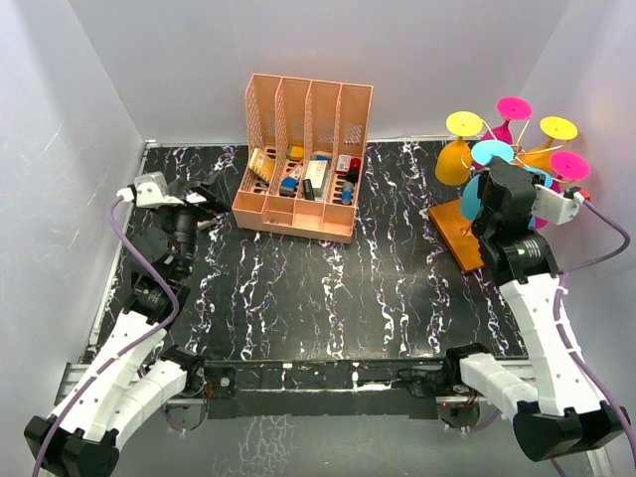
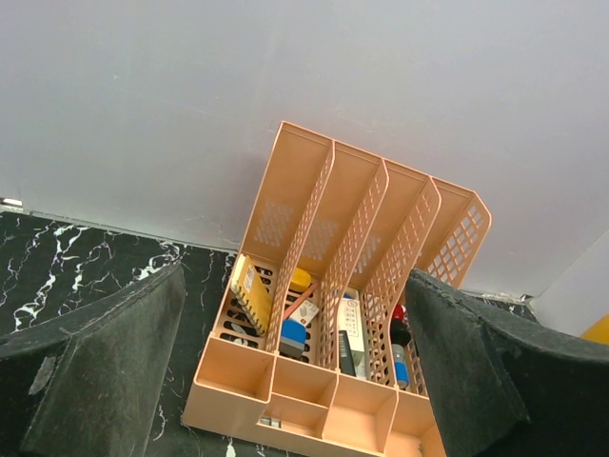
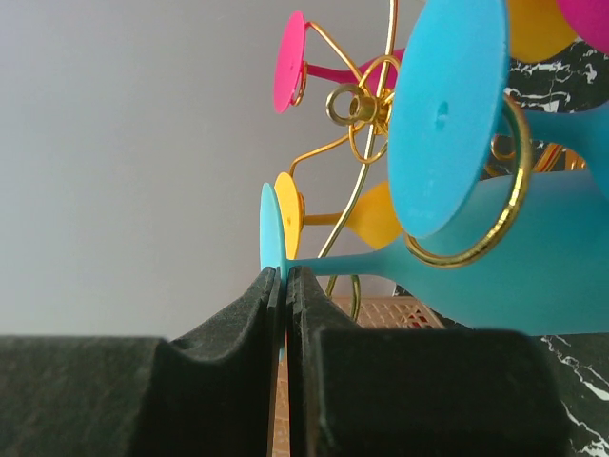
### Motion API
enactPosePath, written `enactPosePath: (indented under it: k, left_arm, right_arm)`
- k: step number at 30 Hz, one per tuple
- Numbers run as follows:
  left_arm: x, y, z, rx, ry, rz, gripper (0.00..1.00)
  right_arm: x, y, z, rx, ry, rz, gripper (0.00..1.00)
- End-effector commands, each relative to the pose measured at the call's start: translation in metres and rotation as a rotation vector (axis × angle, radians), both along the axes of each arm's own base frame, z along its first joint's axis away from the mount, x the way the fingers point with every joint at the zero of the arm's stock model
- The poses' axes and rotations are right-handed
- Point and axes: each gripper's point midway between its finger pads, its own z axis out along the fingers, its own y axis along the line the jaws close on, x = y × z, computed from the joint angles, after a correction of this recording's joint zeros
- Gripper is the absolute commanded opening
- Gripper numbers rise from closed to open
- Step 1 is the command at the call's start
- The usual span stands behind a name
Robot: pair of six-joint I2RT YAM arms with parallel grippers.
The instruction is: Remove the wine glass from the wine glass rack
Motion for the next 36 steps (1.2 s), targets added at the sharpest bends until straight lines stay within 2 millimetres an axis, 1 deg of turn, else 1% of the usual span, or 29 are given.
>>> enactPosePath:
  k: [1,5,8,10,12,15,18,21,24,27,28,29,30,33,36]
  left_arm:
    - [-0.003,0.0,0.01,-0.008,-0.033,0.001,0.97]
    - [-0.002,-0.001,0.009,-0.01,-0.028,-0.006,0.97]
    - [-0.001,-0.002,0.008,-0.009,-0.022,-0.011,0.97]
    - [0.0,-0.004,0.007,-0.008,-0.019,-0.015,0.97]
    - [0.001,-0.005,0.005,-0.006,-0.01,-0.021,0.97]
    - [0.006,-0.011,0.001,-0.005,0.009,-0.042,0.97]
    - [0.012,-0.022,-0.007,0.009,0.043,-0.085,0.97]
    - [0.02,-0.041,-0.017,0.018,0.092,-0.162,0.97]
    - [0.023,-0.067,-0.024,-0.005,0.115,-0.289,0.97]
    - [0.023,-0.095,-0.028,-0.039,0.128,-0.429,0.97]
    - [0.023,-0.104,-0.027,-0.062,0.131,-0.477,0.97]
    - [0.022,-0.114,-0.027,-0.088,0.135,-0.532,0.97]
    - [0.018,-0.127,-0.026,-0.11,0.137,-0.612,0.97]
    - [0.0,-0.156,-0.008,-0.215,0.095,-0.823,0.97]
    - [-0.018,-0.173,0.011,-0.34,0.062,-1.0,0.97]
  right_arm:
    - [-0.013,0.002,0.016,0.06,-0.095,0.017,0.08]
    - [-0.025,0.008,0.019,0.073,-0.123,0.065,0.08]
    - [-0.029,0.017,0.019,0.078,-0.127,0.125,0.08]
    - [-0.029,0.027,0.015,0.083,-0.122,0.184,0.08]
    - [-0.028,0.044,0.007,0.094,-0.122,0.28,0.08]
    - [-0.024,0.082,0.011,0.052,-0.194,0.498,0.08]
    - [-0.027,0.111,0.013,0.0,-0.22,0.669,0.08]
    - [-0.033,0.136,0.02,-0.065,-0.264,0.82,0.08]
    - [-0.039,0.158,0.028,-0.113,-0.31,0.954,0.08]
    - [-0.045,0.18,0.036,-0.115,-0.376,1.093,0.08]
    - [-0.047,0.185,0.041,-0.107,-0.407,1.127,0.08]
    - [-0.05,0.19,0.052,-0.109,-0.462,1.158,0.08]
    - [-0.052,0.193,0.06,-0.102,-0.499,1.185,0.08]
    - [-0.054,0.198,0.085,-0.096,-0.582,1.219,0.08]
    - [-0.059,0.202,0.112,-0.096,-0.671,1.256,0.08]
